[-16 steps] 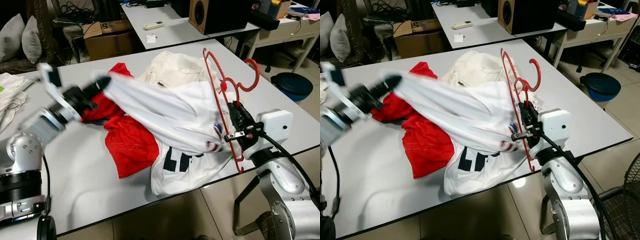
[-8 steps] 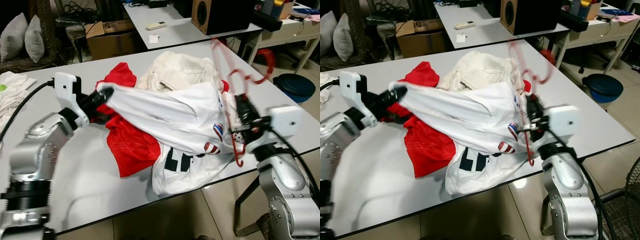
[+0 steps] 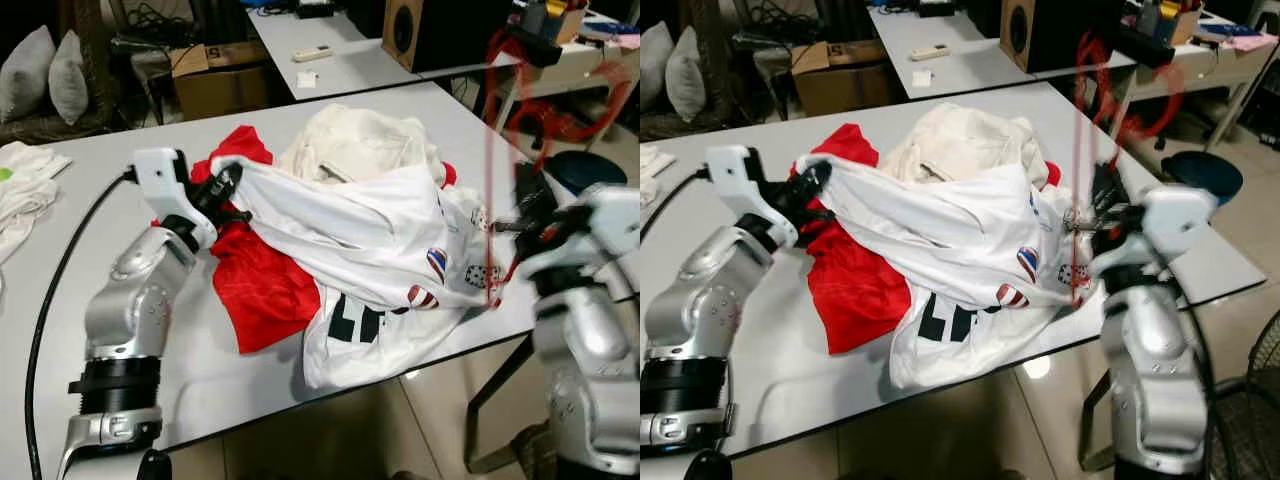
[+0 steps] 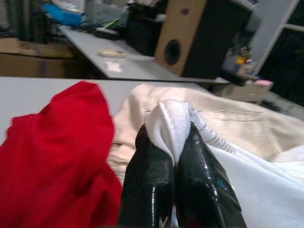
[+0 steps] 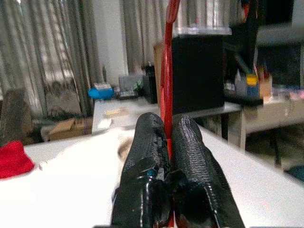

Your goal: Hang hanger

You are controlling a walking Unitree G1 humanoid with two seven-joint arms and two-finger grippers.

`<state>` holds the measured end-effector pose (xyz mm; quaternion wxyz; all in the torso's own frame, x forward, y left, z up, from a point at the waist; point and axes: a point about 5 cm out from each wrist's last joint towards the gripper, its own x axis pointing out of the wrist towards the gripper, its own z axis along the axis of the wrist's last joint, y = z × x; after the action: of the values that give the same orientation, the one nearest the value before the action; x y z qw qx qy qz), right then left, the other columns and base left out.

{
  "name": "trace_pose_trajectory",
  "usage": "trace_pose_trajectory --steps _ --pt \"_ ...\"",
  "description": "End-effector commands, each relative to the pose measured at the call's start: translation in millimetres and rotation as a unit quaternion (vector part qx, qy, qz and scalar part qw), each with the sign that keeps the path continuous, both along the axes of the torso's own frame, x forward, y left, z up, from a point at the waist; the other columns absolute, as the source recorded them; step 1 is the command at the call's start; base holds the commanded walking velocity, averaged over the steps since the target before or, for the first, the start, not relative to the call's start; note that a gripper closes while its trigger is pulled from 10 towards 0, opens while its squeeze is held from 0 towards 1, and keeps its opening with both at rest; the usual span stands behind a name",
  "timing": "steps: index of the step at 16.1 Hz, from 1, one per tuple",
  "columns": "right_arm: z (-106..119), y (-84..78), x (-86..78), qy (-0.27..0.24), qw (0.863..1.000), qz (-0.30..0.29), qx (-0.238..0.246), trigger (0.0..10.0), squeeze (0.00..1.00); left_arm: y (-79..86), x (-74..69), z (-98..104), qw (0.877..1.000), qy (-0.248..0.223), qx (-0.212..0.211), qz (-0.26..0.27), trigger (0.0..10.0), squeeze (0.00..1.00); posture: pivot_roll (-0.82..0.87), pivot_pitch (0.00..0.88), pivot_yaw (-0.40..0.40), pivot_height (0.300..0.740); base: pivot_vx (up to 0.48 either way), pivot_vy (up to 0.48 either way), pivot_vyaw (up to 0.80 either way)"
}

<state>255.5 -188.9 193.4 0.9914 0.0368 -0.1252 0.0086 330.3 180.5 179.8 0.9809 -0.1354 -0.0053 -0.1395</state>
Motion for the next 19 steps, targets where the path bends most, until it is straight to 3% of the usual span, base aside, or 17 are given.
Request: trace_pose_trajectory --steps 1,6,11,19 --pt "8 7.4 -2.2 -0.009 1.0 0.009 -0.001 10.0 0.0 -4.6 1.8 9 1.0 -0.017 0.009 0.003 10.0 0.0 -0.04 0.0 0.061 0.74 0.0 0.0 0.0" --pt "-1 9.8 -1.4 0.023 1.0 0.013 -0.005 10.0 0.0 -18.9 -4.4 3 0.999 -0.023 0.04 -0.019 10.0 0.0 -0.04 0.0 0.025 0.74 0.0 0.0 0.0" --pt "5 11.9 3.4 0.018 0.999 0.028 -0.01 10.0 0.0 -21.9 -7.4 19 0.998 -0.054 0.039 -0.02 10.0 0.0 -0.03 0.0 0.01 0.74 0.0 0.0 0.0" --pt "9 11.2 7.9 0.013 0.999 0.028 -0.011 10.0 0.0 -24.7 -8.7 26 0.997 -0.068 0.04 -0.022 10.0 0.0 -0.02 0.0 0.003 0.74 -0.3 0.0 0.0"
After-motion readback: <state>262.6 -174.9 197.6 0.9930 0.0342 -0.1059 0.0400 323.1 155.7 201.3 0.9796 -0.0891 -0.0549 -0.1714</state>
